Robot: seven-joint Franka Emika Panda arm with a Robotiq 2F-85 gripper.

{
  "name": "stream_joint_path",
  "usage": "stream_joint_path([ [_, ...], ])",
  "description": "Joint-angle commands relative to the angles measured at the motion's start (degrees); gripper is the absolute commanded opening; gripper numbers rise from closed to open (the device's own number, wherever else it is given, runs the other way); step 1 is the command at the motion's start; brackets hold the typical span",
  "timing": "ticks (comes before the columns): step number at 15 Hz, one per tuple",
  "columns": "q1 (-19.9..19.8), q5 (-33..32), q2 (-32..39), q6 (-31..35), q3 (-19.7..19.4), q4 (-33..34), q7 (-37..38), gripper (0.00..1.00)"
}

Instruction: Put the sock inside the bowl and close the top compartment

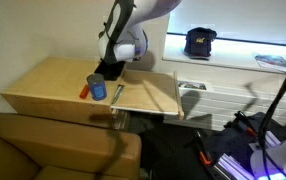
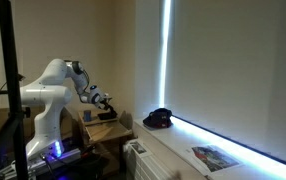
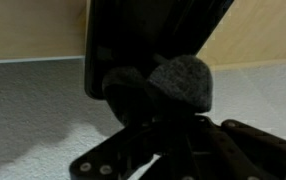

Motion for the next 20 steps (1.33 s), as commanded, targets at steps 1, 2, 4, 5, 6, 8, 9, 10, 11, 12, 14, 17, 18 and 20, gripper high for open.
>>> stream_joint_path([
  [1, -3.3, -0.5, 2.6, -8.1, 3.2, 8.4, 1.0, 0.02],
  [2, -4.3, -0.6, 2.7, -10.2, 4.8, 9.9, 0.7, 0.02],
  [4, -4.5, 0.0, 2.3, -15.1, 5.2, 11.7, 1.1, 0.35],
  [5, -3.9, -0.1, 1.7, -18.7, 4.2, 12.1, 1.9, 0.40],
  [6, -4.2, -0.3, 1.4, -21.7, 4.0, 12.9, 1.8, 0.48],
  [8, -5.9, -6.9, -0.7, -27.3, 4.6, 12.9, 5.0, 0.62],
  [9, -6.1, -9.5, -1.5, -30.0, 4.2, 13.1, 6.1, 0.69],
  [10, -7.0, -11.7, -2.5, -32.1, 4.8, 13.0, 6.1, 0.77],
  [11, -8.0, -13.6, -3.5, -34.1, 5.5, 13.2, 6.1, 0.84],
  [12, -9.5, -14.9, -5.0, -36.0, 7.4, 12.9, 4.7, 0.92],
  [14, -11.7, -17.0, -8.4, -39.6, 10.3, 11.9, 2.9, 0.99],
  [17, -13.8, -21.7, -13.7, -47.3, 12.5, 10.2, 0.6, 1.00],
  [18, -13.9, -24.8, -16.0, -51.2, 11.9, 9.0, 0.0, 1.00],
  [20, -14.8, -30.1, -20.0, -57.9, 11.3, 6.8, 0.1, 1.00],
])
